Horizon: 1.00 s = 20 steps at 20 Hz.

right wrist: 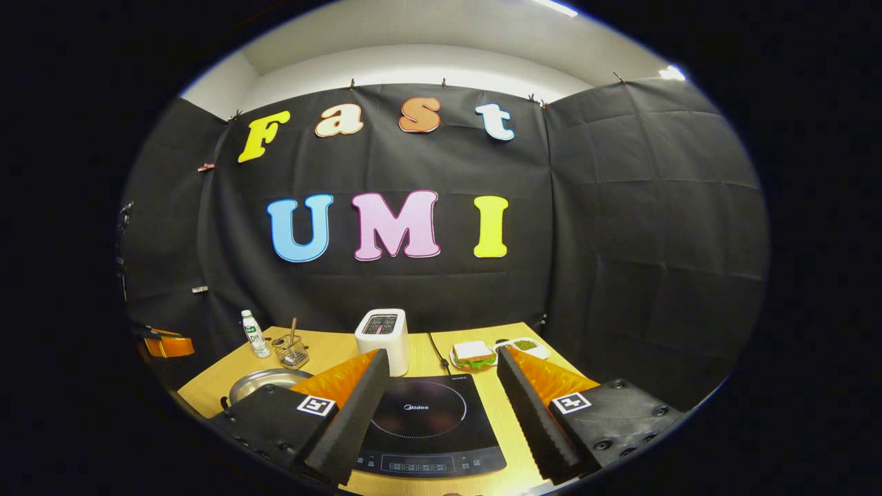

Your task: First push the handle of the pot to place it horizontally, then grasp the pot with both hands and set it on the induction cooktop.

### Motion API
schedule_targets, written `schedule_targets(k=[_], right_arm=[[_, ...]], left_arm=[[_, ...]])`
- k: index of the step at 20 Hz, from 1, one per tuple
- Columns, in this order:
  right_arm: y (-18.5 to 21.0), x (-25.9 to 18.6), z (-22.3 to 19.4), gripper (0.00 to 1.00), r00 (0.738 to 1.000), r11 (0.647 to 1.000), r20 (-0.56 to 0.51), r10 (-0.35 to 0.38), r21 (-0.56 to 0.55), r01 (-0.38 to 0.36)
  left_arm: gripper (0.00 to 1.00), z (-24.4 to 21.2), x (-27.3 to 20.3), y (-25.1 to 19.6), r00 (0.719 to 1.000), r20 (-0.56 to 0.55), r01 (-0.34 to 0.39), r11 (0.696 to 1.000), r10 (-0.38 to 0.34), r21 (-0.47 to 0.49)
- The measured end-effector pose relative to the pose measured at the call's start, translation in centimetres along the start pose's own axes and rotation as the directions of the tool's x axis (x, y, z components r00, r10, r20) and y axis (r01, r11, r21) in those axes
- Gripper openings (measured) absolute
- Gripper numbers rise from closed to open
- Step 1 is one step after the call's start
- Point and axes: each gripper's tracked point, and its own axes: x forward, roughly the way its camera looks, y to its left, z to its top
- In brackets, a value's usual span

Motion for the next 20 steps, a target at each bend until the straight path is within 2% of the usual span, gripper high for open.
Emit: schedule_targets(k=[2,3,4,5,7,12,16,20], right_arm=[[0.2,0.1,-0.3,0.98,1.000,1.000,-0.006,0.006,0.004,-0.006],[0.3,0.2,-0.4,0.98,1.000,1.000,-0.009,0.008,0.000,-0.008],[0.3,0.3,-0.5,0.98,1.000,1.000,-0.015,0.009,-0.004,-0.009],[0.4,0.4,-0.7,0.98,1.000,1.000,-0.021,0.011,-0.006,-0.011],[0.8,0.6,-0.6,0.98,0.999,1.000,-0.030,0.028,-0.006,-0.028],[1.3,2.3,-0.8,0.98,0.995,0.996,-0.045,0.093,-0.010,-0.094],[0.9,4.2,-1.5,0.98,0.988,0.990,-0.063,0.143,-0.001,-0.143],[1.0,5.6,-2.3,0.99,0.974,0.976,-0.071,0.216,0.025,-0.214]], left_arm=[[0.30,-2.1,-0.1,1.6,0.998,-0.048,-0.026,0.999,0.027,0.030],[0.20,-3.2,-0.4,2.2,0.997,-0.075,-0.027,0.999,0.030,0.041],[0.16,-4.1,-0.6,2.7,0.994,-0.099,-0.033,0.999,0.037,0.036],[0.11,-4.8,-0.8,3.2,0.992,-0.117,-0.036,0.999,0.037,0.010],[0.05,-6.2,-0.9,3.0,0.986,-0.163,-0.035,0.998,0.026,-0.051],[0.05,-8.5,-0.1,2.8,0.968,-0.248,-0.074,0.984,0.032,-0.162],[0.05,-9.3,0.4,1.9,0.955,-0.294,-0.082,0.989,0.042,-0.127],[0.05,-11.4,0.7,0.4,0.932,-0.362,-0.093,0.984,0.032,-0.153]])
